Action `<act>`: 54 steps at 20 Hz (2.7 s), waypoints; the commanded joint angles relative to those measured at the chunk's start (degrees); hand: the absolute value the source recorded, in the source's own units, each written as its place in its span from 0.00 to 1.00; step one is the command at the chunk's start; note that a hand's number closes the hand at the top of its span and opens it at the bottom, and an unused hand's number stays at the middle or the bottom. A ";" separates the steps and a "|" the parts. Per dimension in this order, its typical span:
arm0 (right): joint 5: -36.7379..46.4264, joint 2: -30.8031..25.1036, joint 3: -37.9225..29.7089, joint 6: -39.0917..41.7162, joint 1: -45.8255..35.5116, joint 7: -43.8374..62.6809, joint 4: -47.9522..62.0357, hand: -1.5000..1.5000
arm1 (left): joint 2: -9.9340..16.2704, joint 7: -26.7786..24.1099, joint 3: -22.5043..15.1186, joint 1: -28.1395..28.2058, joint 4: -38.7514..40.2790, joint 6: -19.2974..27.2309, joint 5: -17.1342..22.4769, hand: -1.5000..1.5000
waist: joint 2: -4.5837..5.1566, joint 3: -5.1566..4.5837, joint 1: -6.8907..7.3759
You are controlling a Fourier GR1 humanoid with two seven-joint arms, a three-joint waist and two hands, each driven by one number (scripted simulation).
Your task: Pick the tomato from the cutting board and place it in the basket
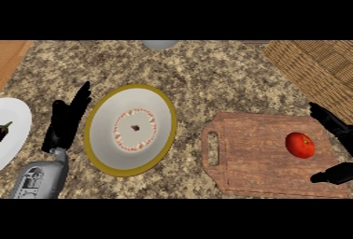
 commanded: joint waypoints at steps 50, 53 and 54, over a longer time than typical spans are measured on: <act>12.19 12.53 5.61 4.01 -15.31 27.30 -38.84 1.00 | -0.16 0.07 4.86 -2.31 3.09 -1.45 -1.70 0.50 | -0.50 -0.12 -2.34; 4.62 11.51 -1.24 7.91 -21.65 37.80 -42.85 1.00 | -2.15 -0.29 2.55 1.21 -0.21 -0.94 -2.60 0.50 | -0.66 -0.13 -1.51; 4.14 10.97 -2.00 7.63 -25.23 41.30 -42.54 1.00 | -0.97 2.36 3.47 -1.65 -0.03 -2.75 -0.92 0.50 | -0.43 -0.10 -0.94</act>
